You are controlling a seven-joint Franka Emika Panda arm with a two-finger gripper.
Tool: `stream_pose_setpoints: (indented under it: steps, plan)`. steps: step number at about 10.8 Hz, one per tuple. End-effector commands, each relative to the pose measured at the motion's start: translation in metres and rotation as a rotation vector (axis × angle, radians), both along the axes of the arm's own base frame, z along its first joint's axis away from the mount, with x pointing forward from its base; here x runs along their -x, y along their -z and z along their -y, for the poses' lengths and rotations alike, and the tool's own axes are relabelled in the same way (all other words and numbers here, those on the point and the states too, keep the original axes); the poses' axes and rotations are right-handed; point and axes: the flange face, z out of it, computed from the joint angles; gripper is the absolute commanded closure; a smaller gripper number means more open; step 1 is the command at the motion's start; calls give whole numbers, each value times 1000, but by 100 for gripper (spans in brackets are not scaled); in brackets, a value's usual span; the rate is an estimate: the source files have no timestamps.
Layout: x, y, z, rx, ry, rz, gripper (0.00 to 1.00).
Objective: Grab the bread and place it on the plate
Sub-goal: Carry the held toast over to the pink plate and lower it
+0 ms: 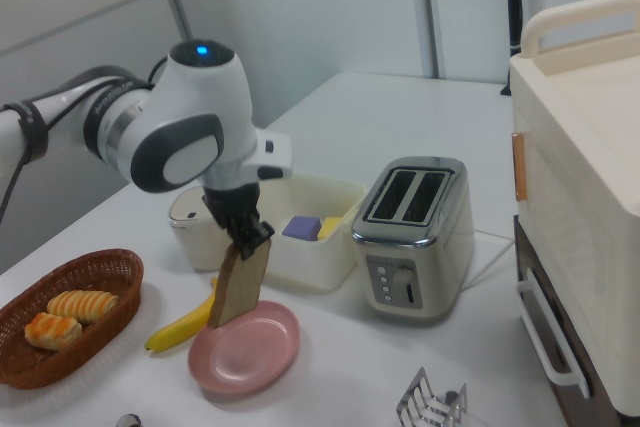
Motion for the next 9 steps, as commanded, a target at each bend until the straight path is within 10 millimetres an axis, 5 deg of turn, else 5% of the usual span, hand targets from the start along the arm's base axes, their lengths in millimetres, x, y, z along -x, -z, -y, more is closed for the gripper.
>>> stream_pose_setpoints:
  steps: [1,4,7,9]
  plan:
    - [19,23,-16,-116,-10,-64,100]
    - [22,28,-26,-209,0,-126,100]
    - [12,81,-52,-237,-7,-234,100]
    - [2,93,-56,-248,-2,-246,100]
